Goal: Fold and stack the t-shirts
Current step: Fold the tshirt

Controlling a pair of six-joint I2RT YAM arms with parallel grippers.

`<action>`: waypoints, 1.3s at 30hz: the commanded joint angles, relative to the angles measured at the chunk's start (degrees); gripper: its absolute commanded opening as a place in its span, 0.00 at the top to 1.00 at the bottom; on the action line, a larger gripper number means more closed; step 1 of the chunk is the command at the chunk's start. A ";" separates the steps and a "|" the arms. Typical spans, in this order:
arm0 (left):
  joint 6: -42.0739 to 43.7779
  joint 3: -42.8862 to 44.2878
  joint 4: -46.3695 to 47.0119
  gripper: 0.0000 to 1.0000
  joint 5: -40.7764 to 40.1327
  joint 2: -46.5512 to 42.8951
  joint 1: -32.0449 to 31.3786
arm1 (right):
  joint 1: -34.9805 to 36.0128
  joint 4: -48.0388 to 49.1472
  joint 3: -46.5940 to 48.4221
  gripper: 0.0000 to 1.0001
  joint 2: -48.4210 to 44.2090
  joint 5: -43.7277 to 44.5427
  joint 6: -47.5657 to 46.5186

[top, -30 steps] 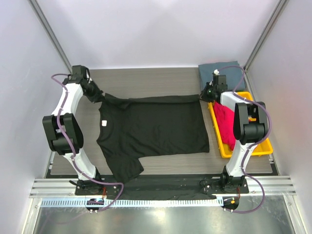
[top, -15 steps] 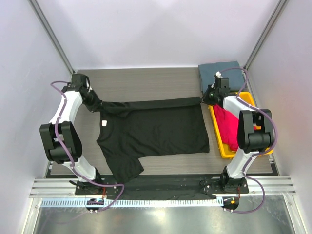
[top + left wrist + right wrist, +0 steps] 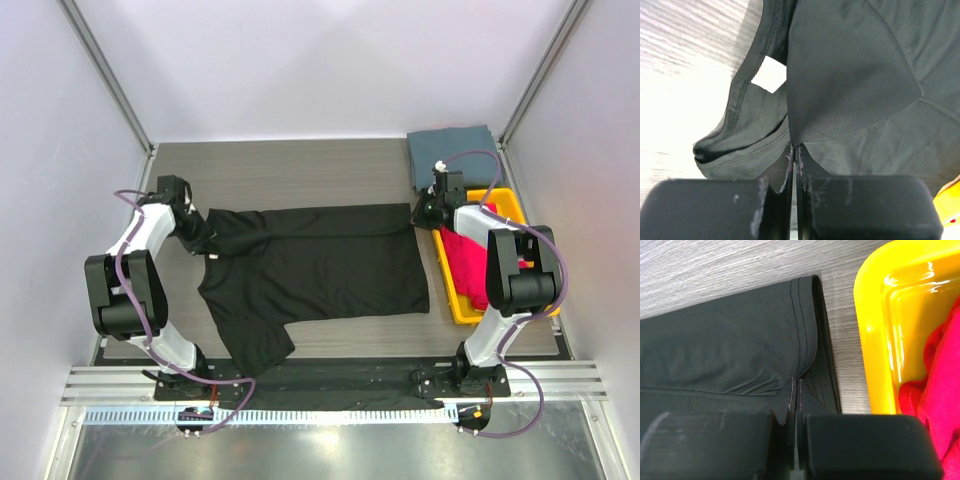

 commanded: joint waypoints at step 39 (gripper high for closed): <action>1.49 -0.15 1.07 0.79 -3.00 -3.97 -0.63 | 14.03 -9.02 11.93 0.63 -4.03 12.32 13.33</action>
